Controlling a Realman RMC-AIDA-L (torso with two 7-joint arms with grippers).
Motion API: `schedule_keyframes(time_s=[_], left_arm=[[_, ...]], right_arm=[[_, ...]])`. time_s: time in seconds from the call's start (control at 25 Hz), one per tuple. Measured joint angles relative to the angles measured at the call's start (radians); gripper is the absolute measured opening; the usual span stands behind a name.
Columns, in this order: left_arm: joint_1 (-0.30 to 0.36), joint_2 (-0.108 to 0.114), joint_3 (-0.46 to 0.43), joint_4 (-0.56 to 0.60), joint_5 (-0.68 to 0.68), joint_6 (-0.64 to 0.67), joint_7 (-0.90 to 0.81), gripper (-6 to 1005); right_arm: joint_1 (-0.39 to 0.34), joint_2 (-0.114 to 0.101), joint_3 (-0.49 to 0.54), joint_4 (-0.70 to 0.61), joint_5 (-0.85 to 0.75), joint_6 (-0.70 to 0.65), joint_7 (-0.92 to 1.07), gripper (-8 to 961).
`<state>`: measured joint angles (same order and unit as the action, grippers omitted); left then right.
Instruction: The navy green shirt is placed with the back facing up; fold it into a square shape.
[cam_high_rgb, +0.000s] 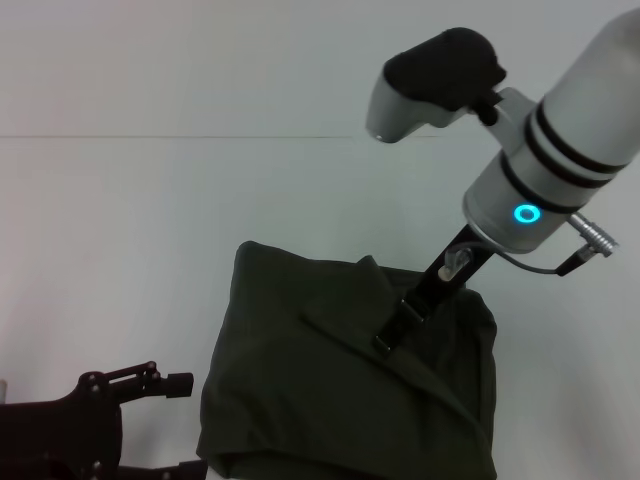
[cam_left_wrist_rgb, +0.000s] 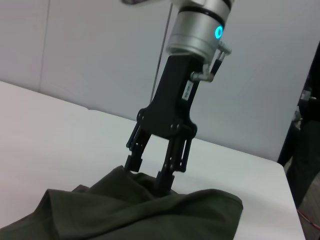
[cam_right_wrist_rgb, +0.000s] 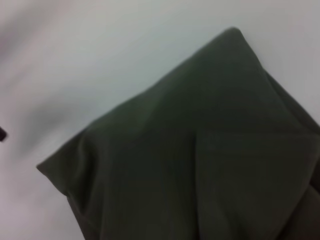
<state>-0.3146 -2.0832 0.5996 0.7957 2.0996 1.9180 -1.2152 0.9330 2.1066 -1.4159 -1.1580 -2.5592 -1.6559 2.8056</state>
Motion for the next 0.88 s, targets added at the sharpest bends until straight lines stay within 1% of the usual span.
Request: schedule_keyframes(time_s=[0.12,0.44,0.88], left_arm=[[0.005,-0.002,0.004,0.015,0.0,0.012,0.008,937],[-0.002,-0.009,0.005,0.011,0.044,-0.011,0.026,936],[-0.011,-0.012,0.004,0.005,0.045,-0.013,0.026,936]], right_arm=[[0.024,0.003,-0.044,0.033,-0.022,0.012,0.043,886],[0.074,0.004,-0.091,0.147,-0.004,0.099,0.05,885],[0.089,0.004,-0.182,0.185,0.012,0.184,0.051,886]])
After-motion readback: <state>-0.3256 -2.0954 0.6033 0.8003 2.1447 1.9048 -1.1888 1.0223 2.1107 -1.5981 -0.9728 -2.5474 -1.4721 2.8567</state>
